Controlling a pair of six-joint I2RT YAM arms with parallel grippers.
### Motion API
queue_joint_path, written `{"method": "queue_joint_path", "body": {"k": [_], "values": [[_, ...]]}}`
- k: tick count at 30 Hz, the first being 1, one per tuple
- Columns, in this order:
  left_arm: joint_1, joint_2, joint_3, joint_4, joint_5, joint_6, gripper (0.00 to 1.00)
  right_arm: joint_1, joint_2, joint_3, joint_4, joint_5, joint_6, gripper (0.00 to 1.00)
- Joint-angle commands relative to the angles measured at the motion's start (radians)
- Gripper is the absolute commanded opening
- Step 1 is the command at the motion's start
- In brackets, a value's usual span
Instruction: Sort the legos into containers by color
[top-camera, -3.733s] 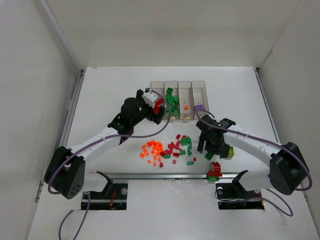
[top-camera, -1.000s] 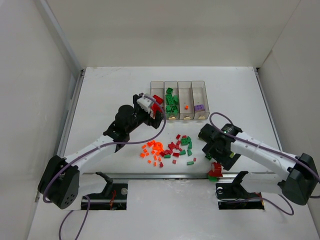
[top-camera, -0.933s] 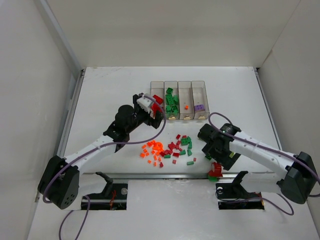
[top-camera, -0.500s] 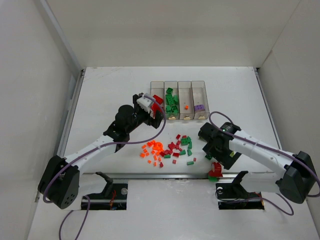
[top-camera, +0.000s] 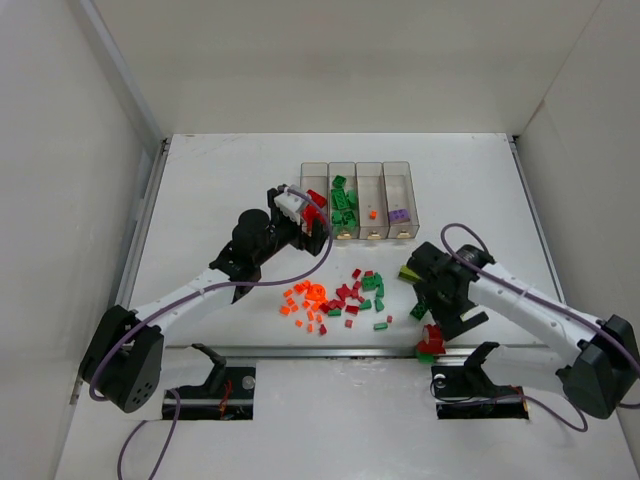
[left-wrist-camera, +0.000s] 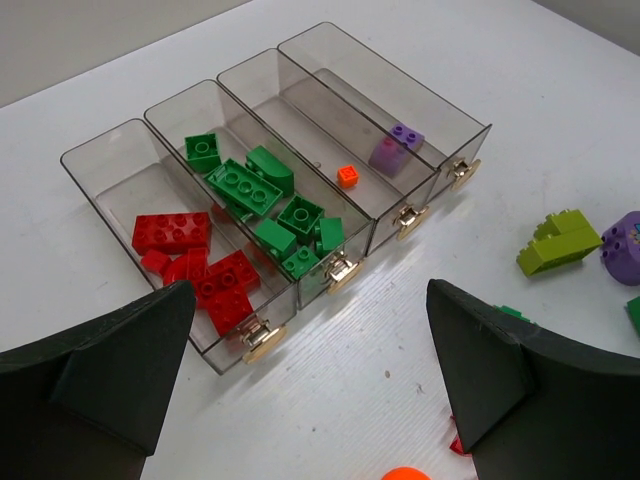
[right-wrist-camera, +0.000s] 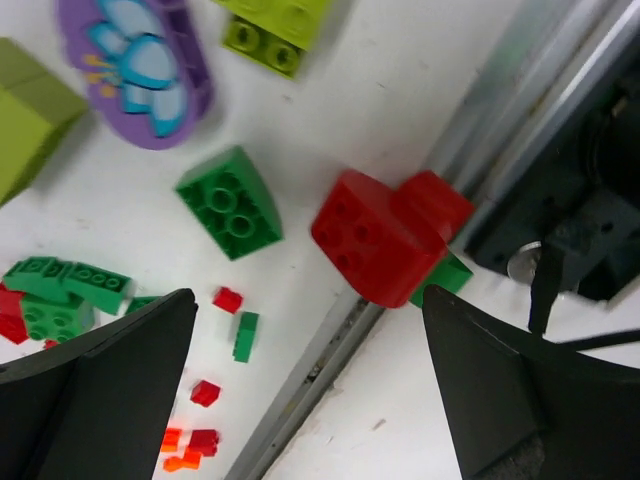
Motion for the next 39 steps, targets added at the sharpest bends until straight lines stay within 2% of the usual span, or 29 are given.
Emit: {"method": "queue_joint_path", "body": {"k": [1, 8, 15, 28, 33, 38, 39], "values": [[-0.003, -0.007, -0.011, 0.061, 0.019, -0.027, 1.00, -0.003, -0.049, -0.082, -0.059, -0.147, 0.235, 1.00], [-0.003, -0.016, -0.002, 0.027, 0.009, -0.016, 1.00, -0.003, -0.040, -0.066, -0.059, -0.122, 0.268, 1.00], [-0.003, -0.007, -0.002, 0.027, 0.009, -0.016, 1.00, -0.003, 0.039, -0.057, -0.049, -0.111, 0.277, 1.00], [-0.003, -0.016, -0.002, 0.027, -0.013, -0.007, 1.00, -0.003, 0.089, -0.047, -0.059, -0.111, 0.331, 0.67], [-0.003, -0.025, -0.002, 0.027, -0.031, 0.002, 1.00, -0.003, 0.100, -0.047, -0.059, -0.111, 0.340, 0.61], [-0.003, -0.034, -0.011, 0.027, -0.031, 0.012, 1.00, -0.003, 0.120, -0.047, -0.049, -0.111, 0.340, 0.59], [-0.003, -0.034, -0.011, 0.027, -0.031, 0.012, 1.00, -0.003, 0.120, -0.047, -0.049, -0.120, 0.340, 0.56]]}}
